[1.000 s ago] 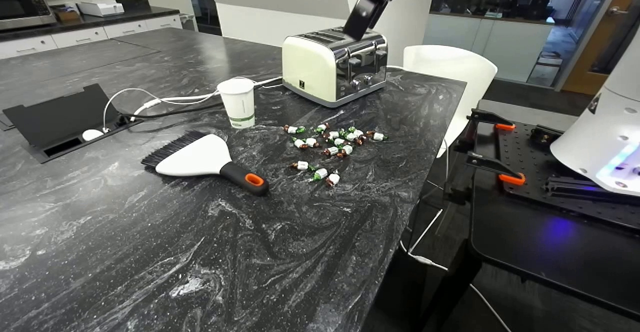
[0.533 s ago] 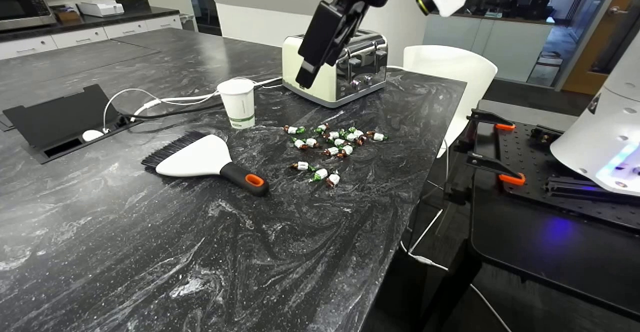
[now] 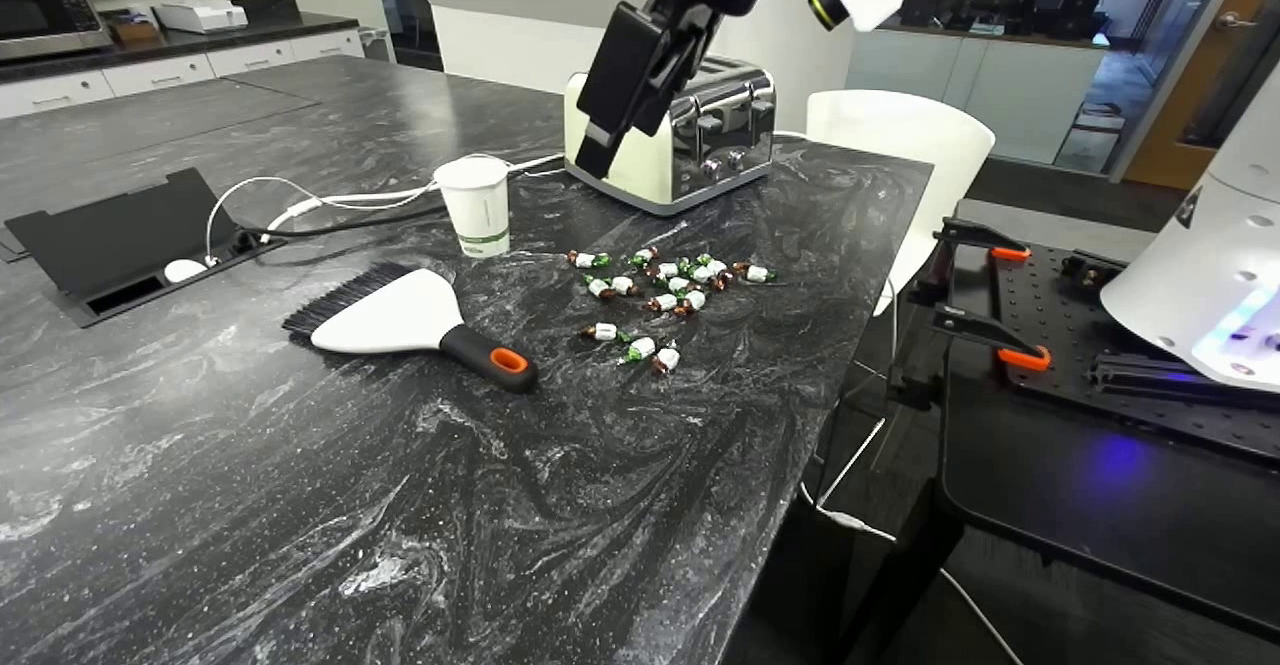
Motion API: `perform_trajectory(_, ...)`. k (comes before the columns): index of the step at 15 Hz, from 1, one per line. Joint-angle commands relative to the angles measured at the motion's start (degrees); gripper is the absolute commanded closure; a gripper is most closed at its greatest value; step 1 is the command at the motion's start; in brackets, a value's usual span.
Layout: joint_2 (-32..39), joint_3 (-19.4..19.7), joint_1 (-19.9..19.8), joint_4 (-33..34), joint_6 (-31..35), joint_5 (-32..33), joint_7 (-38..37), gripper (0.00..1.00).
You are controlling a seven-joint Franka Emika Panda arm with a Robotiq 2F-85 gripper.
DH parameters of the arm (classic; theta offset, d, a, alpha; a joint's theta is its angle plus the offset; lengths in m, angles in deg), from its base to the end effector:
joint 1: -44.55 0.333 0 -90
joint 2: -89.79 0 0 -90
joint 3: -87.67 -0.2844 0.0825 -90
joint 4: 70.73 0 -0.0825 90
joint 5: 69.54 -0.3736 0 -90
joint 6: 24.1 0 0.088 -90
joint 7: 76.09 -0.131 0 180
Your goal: Pick the brush and sweep the candy on the counter
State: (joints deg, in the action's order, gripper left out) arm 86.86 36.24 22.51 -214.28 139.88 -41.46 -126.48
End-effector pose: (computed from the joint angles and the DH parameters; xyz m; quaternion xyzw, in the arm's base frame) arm 0.4222 0.2614 0.2854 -0.9736 -0.0426 -0.2235 0.0177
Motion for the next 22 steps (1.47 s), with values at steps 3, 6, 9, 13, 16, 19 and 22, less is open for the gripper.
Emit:
perform_trajectory(3, 6.8, -2.2, -0.7, 8.3, -15.4, 18.2, -20.7, 0.00)
perform_trajectory(6, 17.4, -1.3, 2.9, 14.0, -21.6, 29.1, -28.3, 0.00)
perform_trajectory(9, 26.7, 3.2, 9.0, 18.5, -22.5, 33.2, -29.9, 0.00)
perform_trajectory(13, 35.8, 19.3, 25.0, 26.5, -17.0, 30.3, -29.2, 0.00)
perform_trajectory(16, 39.9, 32.5, 36.5, 32.0, -8.8, 27.9, -33.0, 0.00)
perform_trajectory(19, 43.5, 35.7, 39.0, 36.2, -5.5, 30.3, -39.3, 0.00)
perform_trajectory(22, 43.6, 38.5, 41.0, 38.0, -5.1, 32.9, -44.6, 0.00)
